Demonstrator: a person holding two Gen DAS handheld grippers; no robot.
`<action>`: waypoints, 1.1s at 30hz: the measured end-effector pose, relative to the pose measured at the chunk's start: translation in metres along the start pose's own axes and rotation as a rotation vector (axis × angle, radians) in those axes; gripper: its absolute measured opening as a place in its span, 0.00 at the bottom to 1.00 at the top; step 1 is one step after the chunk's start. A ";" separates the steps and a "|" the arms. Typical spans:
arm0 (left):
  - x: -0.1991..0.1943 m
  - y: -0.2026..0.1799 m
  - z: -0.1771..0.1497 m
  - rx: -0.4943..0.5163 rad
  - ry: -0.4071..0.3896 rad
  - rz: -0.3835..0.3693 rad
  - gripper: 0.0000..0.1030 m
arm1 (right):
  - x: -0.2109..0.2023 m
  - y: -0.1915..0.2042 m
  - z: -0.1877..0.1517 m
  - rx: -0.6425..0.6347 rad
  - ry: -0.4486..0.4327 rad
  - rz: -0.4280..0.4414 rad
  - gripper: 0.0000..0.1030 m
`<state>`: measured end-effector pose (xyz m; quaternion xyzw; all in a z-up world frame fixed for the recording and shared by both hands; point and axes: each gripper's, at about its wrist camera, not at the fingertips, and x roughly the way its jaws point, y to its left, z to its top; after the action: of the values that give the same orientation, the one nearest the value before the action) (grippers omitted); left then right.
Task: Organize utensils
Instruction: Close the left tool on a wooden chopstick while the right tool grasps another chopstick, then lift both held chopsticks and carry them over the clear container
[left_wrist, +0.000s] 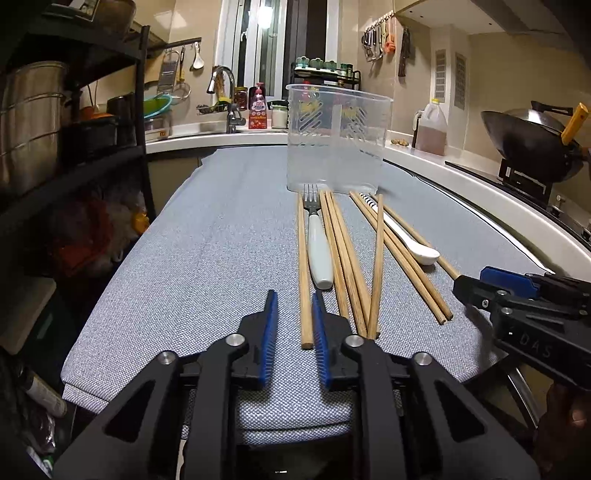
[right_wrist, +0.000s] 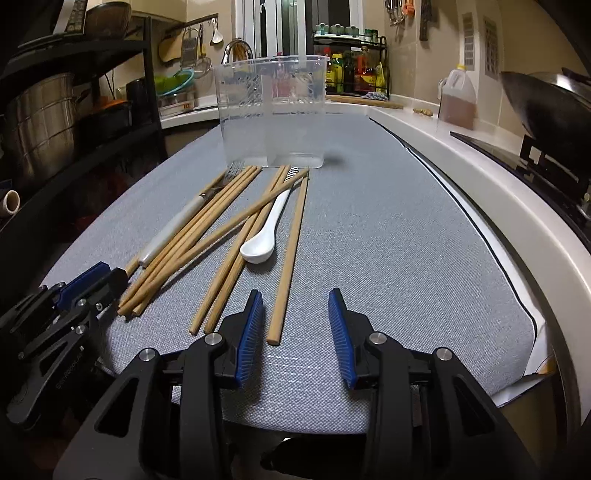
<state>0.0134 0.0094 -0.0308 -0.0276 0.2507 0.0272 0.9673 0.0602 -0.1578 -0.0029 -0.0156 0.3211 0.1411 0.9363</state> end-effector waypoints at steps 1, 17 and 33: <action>0.000 -0.001 -0.001 0.005 -0.002 0.002 0.09 | 0.000 0.000 0.000 0.002 -0.002 -0.001 0.34; -0.029 0.005 0.008 0.002 -0.071 -0.003 0.06 | -0.036 -0.017 0.014 0.021 -0.115 -0.071 0.07; -0.062 0.006 0.040 0.020 -0.174 -0.007 0.06 | -0.081 -0.020 0.051 -0.008 -0.222 -0.058 0.06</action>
<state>-0.0215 0.0155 0.0337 -0.0163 0.1662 0.0237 0.9857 0.0347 -0.1913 0.0855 -0.0130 0.2145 0.1161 0.9697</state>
